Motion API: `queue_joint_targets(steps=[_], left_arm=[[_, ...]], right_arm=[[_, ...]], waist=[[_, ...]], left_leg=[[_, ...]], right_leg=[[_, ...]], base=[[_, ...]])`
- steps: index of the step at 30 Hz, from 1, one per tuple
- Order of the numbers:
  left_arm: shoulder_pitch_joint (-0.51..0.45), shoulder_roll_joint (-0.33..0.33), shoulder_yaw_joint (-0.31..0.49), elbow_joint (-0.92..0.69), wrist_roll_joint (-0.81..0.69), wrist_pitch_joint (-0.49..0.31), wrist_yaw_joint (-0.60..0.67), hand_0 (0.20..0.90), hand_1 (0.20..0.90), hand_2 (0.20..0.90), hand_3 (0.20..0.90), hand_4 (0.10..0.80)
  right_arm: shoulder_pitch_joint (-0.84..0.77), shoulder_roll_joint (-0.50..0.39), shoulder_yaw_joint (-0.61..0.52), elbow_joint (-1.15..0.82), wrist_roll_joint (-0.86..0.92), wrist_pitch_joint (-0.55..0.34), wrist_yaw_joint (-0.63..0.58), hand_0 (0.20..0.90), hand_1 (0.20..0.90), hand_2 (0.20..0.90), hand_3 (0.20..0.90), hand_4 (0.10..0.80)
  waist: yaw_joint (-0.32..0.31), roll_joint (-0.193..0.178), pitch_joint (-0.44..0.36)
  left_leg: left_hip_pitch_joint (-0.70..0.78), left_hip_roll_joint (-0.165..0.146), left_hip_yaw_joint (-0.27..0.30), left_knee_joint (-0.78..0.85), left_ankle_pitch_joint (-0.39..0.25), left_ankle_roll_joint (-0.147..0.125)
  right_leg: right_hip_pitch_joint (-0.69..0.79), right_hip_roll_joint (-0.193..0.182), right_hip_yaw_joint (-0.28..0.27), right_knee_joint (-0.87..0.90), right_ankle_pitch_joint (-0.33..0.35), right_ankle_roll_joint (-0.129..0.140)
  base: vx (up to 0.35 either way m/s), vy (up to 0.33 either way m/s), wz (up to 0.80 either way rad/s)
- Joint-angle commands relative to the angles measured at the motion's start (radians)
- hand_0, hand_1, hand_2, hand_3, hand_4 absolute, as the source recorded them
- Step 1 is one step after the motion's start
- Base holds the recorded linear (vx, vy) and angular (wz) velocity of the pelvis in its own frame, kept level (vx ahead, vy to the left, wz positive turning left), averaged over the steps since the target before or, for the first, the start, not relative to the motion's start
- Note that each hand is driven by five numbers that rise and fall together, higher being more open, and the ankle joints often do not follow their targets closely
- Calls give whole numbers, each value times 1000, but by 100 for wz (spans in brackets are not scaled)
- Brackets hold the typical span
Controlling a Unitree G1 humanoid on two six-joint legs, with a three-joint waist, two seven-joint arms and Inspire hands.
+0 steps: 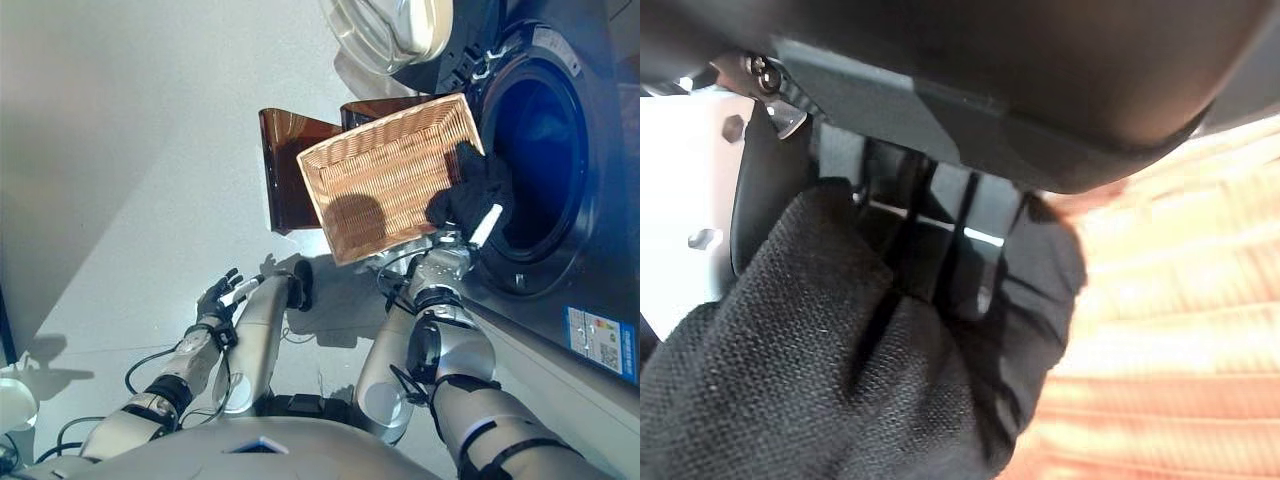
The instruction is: Pick up the clothes and place them into the washing machine
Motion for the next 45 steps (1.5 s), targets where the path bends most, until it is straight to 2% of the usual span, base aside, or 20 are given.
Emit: queue_joint_targets(steps=[1,5,13,21,22,24,25,26,30,31,32,33,37,40,41,42,44,45], left_arm=[[59,34,23,6,11,-33,7,900,900,900,900,800],[59,29,36,16,16,-35,9,900,900,900,900,800],[77,32,51,2,9,-36,8,900,900,900,900,800],[100,56,34,-30,19,-29,8,900,900,900,900,800],[101,60,34,-29,22,-27,9,900,900,900,900,800],[109,62,37,-29,19,-27,10,900,900,900,900,800],[112,65,38,-26,22,-26,10,900,900,900,900,800],[111,65,39,-26,22,-26,10,900,900,900,900,800],[127,75,37,-37,25,-24,13,900,900,900,900,800],[128,78,36,-38,28,-23,12,900,900,900,900,800],[129,80,34,-40,29,-24,13,900,900,900,900,800],[133,83,32,-44,29,-24,11,900,900,900,900,800],[138,87,31,-49,30,-23,14,900,900,900,900,800],[138,92,28,-54,35,-21,21,900,900,900,900,800],[143,95,24,-64,37,-22,26,900,900,900,900,800],[145,96,23,-64,39,-21,28,900,900,900,900,800],[148,97,23,-65,39,-20,28,900,900,900,900,800],[151,103,27,-65,41,-21,30,900,900,900,900,800]], right_arm=[[21,-86,32,-91,-85,-48,24,200,200,200,200,300],[61,-45,33,-120,-76,-58,40,200,200,200,200,300],[46,-64,14,-178,-71,-93,39,200,200,200,200,300],[-64,-223,-54,-70,-70,-100,-63,200,200,200,200,300],[-74,-236,-54,-58,-71,-95,-73,200,200,200,200,300],[-92,-257,-57,-47,-71,-89,-84,200,200,200,200,300],[-96,-269,-59,-38,-73,-84,-87,200,200,200,200,300],[-98,-270,-59,-36,-73,-83,-86,200,200,200,200,300],[-131,-309,-51,-27,-72,-77,-95,200,200,200,200,300],[-139,-320,-52,-18,-72,-74,-99,200,200,200,200,300],[-150,-337,-56,-8,-71,-75,-101,200,200,200,200,300],[-162,-351,-53,-5,-73,-76,-106,200,200,200,200,300],[-201,-395,-40,5,-91,-79,-133,200,200,200,200,300],[-253,-444,-25,18,-117,-82,-176,200,200,200,200,300],[-280,-474,-14,4,-134,-86,-199,200,200,200,200,300],[-291,-488,-10,3,-142,-86,-212,200,200,200,200,300],[-300,-509,-3,7,-158,-80,-223,200,200,200,200,300],[-322,-554,27,21,-204,-62,-248,200,200,200,200,300]], waist=[[10,-14,-28],[-4,-30,-36],[-4,-33,-45],[10,-25,-48],[13,-23,-52],[17,-23,-53],[17,-23,-47],[18,-21,-52],[25,-19,-52],[27,-19,-60],[28,-19,-55],[31,-16,-64],[35,-15,-69],[36,-16,-77],[34,-20,-73],[34,-19,-80],[33,-20,-81],[35,-23,-85]], left_leg=[[55,56,-47,-67,9,-104],[73,57,-39,-89,11,-104],[74,56,-31,-92,8,-105],[34,64,-38,-20,-21,-104],[36,70,-38,-5,-43,-106],[29,74,-42,15,-56,-107],[14,74,-41,26,-40,-108],[20,77,-42,29,-57,-109],[-5,82,-41,53,-52,-112],[4,86,-41,53,-72,-114],[-13,83,-42,60,-54,-114],[-5,87,-41,61,-77,-115],[-19,86,-40,67,-78,-116],[-28,85,-37,59,-70,-115],[-42,82,-35,56,-49,-114],[-33,85,-34,54,-69,-116],[-35,84,-34,51,-67,-115],[-35,84,-33,44,-65,-116]], right_leg=[[30,16,-4,61,-87,-69],[46,20,-3,30,-77,-67],[45,20,4,24,-73,-63],[-1,26,17,105,-108,-75],[0,28,18,124,-131,-74],[-9,31,18,146,-146,-76],[-20,30,19,150,-131,-82],[-17,32,19,158,-148,-78],[-46,34,18,182,-147,-84],[-41,36,17,189,-168,-80],[-52,34,19,187,-149,-85],[-50,37,17,199,-174,-81],[-64,39,20,206,-176,-81],[-78,39,22,201,-168,-80],[-89,38,24,190,-145,-83],[-83,40,26,196,-167,-78],[-85,39,27,195,-167,-78],[-89,38,29,193,-164,-77]], base=[[19,-3,-7],[20,2,-3],[4,2,0],[-2,-10,-3],[48,-29,-7],[-9,-34,-4],[-8,-27,-4],[-24,-35,-1],[-40,-27,-1],[0,0,0],[86,-26,-1],[0,0,0],[23,-3,0],[-33,5,0],[0,0,0],[0,0,0],[50,0,0],[0,0,0]])
